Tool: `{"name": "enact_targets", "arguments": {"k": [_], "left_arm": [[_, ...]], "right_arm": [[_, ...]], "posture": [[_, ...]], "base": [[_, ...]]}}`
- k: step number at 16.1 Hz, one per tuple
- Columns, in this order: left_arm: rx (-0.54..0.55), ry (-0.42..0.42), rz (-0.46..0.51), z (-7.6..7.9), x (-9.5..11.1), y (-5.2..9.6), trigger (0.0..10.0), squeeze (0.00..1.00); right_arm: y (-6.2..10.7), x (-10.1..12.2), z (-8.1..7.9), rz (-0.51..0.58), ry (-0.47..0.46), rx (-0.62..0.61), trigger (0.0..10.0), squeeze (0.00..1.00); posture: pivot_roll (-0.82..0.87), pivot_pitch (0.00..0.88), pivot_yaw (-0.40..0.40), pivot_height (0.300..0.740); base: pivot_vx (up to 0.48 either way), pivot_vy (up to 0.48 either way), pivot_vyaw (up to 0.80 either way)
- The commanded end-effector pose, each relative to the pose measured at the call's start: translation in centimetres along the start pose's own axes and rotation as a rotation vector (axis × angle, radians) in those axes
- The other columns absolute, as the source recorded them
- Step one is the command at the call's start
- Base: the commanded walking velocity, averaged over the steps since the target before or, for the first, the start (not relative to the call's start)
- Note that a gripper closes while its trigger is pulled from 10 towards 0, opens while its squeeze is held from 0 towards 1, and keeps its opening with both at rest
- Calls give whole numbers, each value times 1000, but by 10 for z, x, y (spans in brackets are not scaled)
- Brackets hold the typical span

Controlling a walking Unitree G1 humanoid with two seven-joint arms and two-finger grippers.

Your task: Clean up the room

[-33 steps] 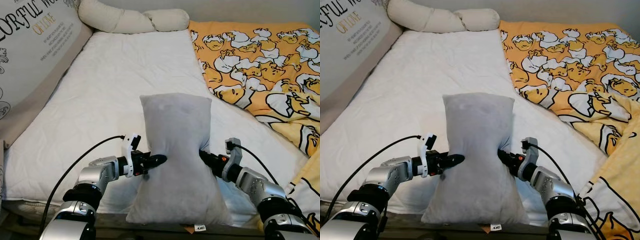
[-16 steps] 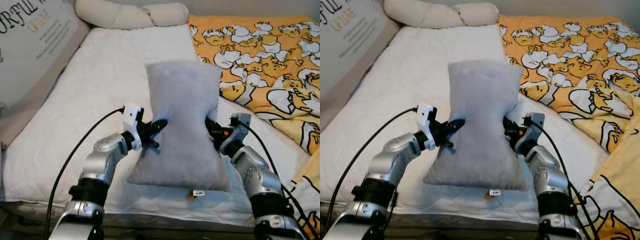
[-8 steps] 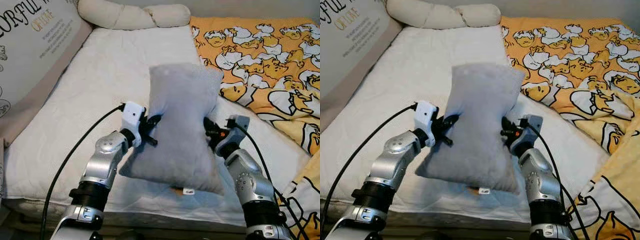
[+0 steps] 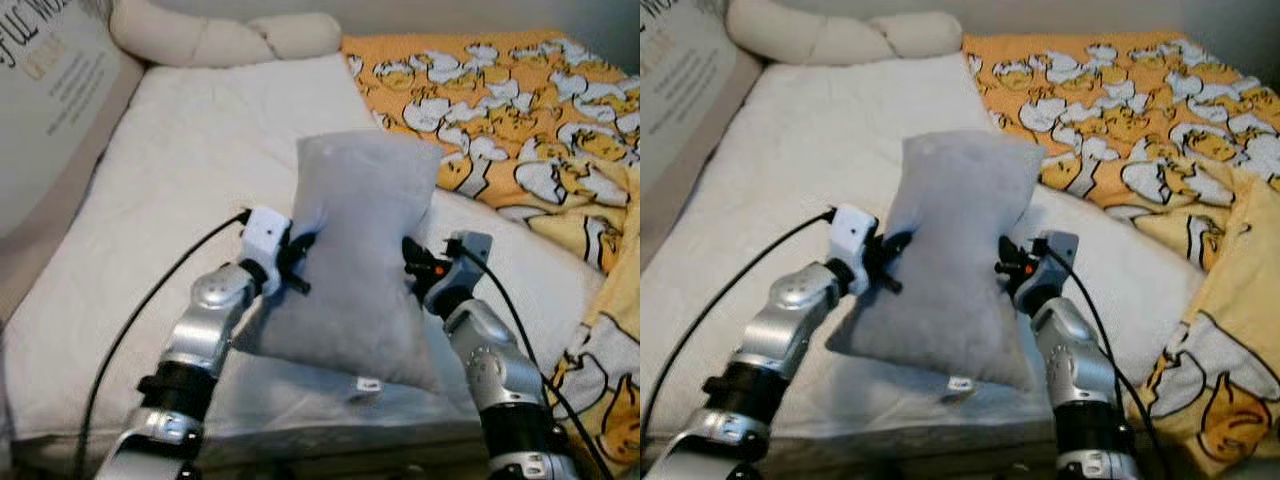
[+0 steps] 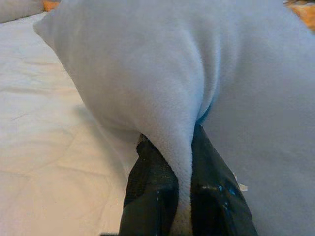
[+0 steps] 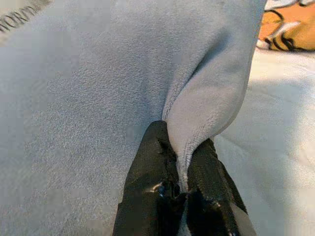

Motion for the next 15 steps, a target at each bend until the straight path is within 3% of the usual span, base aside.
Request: {"name": "enact_targets", "arguments": {"k": [1, 15], "left_arm": [[33, -35, 15, -11, 7, 0, 10000, 0], [35, -45, 5, -13, 5, -1, 10000, 0]], "right_arm": [[-3, 4, -4, 17, 10, 2, 10000, 0], [-3, -2, -2, -4, -30, -29, 10000, 0]], "posture": [[-61, 0, 20, 740], [-55, 0, 20, 740]], "base": [[0, 371, 0], [0, 359, 0]]}}
Point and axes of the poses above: a point about 5 cm out from each wrist's last joint towards the gripper, its own y axis pointing back from the gripper into the wrist, its own x axis along the axis of the wrist's last joint, z = x × y, the point moved 3 cm from there along -y, pointing out of the wrist towards the gripper, and after that the axes turned 12 degrees about -y, right-handed, at the moved point
